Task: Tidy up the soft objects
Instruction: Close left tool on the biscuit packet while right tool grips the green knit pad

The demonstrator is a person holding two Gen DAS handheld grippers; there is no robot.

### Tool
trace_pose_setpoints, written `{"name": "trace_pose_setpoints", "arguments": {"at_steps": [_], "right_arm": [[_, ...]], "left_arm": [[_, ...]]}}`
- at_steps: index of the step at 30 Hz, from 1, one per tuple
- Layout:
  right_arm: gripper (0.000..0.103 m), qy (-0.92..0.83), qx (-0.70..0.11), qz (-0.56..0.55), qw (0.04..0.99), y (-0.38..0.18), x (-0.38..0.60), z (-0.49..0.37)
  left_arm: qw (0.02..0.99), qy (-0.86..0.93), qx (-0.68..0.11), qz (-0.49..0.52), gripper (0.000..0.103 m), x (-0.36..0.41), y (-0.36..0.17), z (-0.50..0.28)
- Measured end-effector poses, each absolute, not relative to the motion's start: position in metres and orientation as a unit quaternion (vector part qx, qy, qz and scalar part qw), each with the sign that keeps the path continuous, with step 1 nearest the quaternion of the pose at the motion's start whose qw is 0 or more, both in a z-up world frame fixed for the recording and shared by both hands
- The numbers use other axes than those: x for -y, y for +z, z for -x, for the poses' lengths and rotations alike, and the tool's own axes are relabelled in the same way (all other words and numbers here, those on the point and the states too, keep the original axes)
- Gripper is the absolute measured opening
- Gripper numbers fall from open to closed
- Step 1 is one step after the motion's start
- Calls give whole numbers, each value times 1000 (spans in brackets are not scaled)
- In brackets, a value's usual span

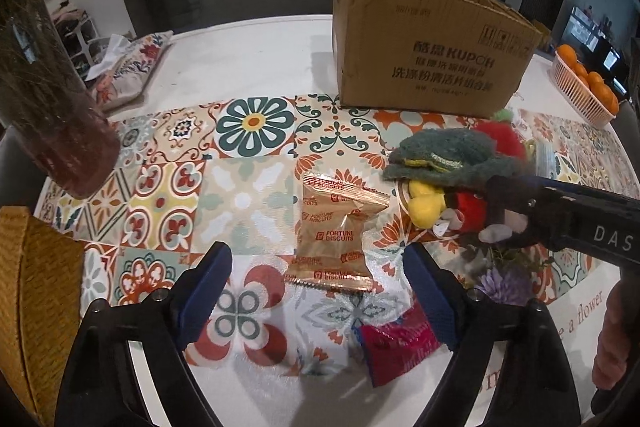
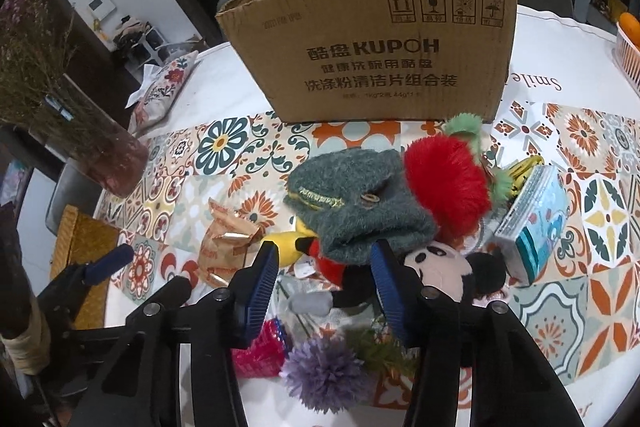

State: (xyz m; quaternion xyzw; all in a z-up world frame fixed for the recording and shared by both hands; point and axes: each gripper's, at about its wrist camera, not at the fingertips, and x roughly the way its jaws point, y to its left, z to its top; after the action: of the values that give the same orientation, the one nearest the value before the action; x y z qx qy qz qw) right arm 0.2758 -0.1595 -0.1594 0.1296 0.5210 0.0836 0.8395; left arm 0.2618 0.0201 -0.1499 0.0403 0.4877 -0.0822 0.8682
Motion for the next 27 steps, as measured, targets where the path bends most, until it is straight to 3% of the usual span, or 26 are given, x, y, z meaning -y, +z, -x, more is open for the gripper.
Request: {"name": "trace_pose_setpoints", "arguments": {"at_steps": [14,21,27], "right_arm": [[49,61,-532,-127,835,-176,157,-297],[33,55,-535,-119,835,-182,158,-303],[19,65,-530,-120,837,-182,157,-304]], "left_arm": [[850,-103,-515,-30,76,-16,-190,-292],[843,-111,-526,-29,71,-14,-207,-301],[831,-127,-540,-26,50,-6,-219,-308]]}}
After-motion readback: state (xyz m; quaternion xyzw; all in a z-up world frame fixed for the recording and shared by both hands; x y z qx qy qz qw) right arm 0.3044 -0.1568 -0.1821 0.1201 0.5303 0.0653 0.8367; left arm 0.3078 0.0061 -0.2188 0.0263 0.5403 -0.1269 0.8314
